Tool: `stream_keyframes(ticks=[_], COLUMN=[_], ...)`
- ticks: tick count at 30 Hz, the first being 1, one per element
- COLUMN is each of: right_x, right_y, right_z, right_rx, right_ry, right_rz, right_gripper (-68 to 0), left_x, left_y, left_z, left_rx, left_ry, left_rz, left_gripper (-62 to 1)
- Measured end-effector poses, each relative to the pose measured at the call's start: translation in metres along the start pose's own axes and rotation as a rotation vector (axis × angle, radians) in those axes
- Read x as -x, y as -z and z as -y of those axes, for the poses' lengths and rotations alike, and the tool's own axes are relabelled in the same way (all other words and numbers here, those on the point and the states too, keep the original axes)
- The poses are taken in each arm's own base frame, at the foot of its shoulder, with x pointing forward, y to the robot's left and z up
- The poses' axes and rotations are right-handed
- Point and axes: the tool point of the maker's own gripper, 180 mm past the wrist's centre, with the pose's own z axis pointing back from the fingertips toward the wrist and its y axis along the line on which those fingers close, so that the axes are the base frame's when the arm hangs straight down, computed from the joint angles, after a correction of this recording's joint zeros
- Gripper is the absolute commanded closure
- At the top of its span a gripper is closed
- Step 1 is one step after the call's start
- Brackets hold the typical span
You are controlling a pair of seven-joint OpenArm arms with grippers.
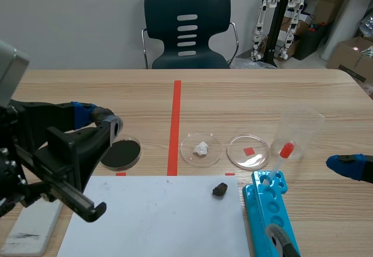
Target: Lower the mineral onto the iron filings and hold still
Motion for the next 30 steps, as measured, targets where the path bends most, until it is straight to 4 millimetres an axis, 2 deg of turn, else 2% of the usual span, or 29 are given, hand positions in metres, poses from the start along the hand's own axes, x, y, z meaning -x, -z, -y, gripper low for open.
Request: stream_keyframes(ticks=[6, 19, 30], right_x=[0.000, 0.000, 0.000], right_y=[0.000, 0.000, 0.000], right_z=[0.000, 0.000, 0.000], right_rx=[0.000, 0.000, 0.000], right_ry=[0.000, 0.000, 0.000], right_rz=[0.000, 0.000, 0.000], right_gripper=[-65.3, -65.3, -65.3], left_x=[0.008, 0.014, 0.014], left_y=[-0.013, -0.016, -0.016], left_z=[0.020, 0.057, 0.060], left_rx=[0.036, 0.125, 0.131], left_ry=[0.030, 0.001, 0.006], left_rz=[-0.002, -0.016, -0.017], left_gripper=[-11.6, -11.6, -11.6])
